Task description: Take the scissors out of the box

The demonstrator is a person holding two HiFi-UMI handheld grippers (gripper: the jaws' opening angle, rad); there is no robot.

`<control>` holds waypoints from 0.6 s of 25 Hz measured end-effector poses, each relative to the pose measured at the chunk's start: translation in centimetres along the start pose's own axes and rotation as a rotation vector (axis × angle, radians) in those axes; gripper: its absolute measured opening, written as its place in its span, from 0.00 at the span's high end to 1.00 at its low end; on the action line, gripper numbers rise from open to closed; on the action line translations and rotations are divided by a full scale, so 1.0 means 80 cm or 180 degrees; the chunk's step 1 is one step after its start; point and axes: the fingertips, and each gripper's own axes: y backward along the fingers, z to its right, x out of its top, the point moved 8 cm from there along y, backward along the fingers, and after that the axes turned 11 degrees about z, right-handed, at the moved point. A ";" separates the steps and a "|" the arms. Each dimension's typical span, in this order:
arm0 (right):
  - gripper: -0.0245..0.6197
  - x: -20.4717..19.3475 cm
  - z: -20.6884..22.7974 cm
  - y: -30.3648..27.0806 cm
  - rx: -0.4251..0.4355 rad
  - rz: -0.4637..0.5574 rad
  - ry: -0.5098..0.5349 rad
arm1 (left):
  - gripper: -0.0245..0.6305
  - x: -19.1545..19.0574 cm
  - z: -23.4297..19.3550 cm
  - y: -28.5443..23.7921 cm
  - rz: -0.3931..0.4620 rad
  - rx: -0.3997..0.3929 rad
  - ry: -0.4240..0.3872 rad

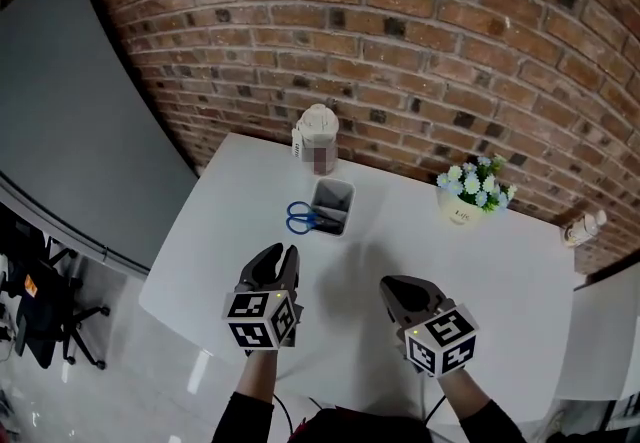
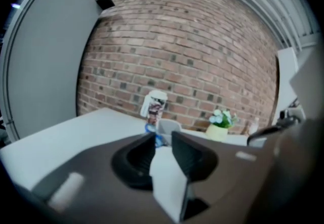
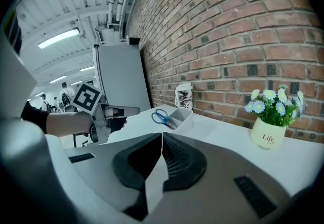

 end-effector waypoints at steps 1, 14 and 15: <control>0.95 -0.001 0.002 -0.003 -0.0007 -0.0006 -0.0007 | 0.81 -0.001 -0.002 -0.006 -0.0019 -0.0002 0.0010; 0.95 -0.003 0.019 -0.053 0.0036 -0.0108 0.0022 | 0.77 -0.020 -0.031 -0.064 -0.0254 -0.0013 0.0244; 0.95 -0.004 0.020 -0.055 0.0039 -0.0122 0.0021 | 0.76 -0.022 -0.033 -0.067 -0.0276 -0.0015 0.0264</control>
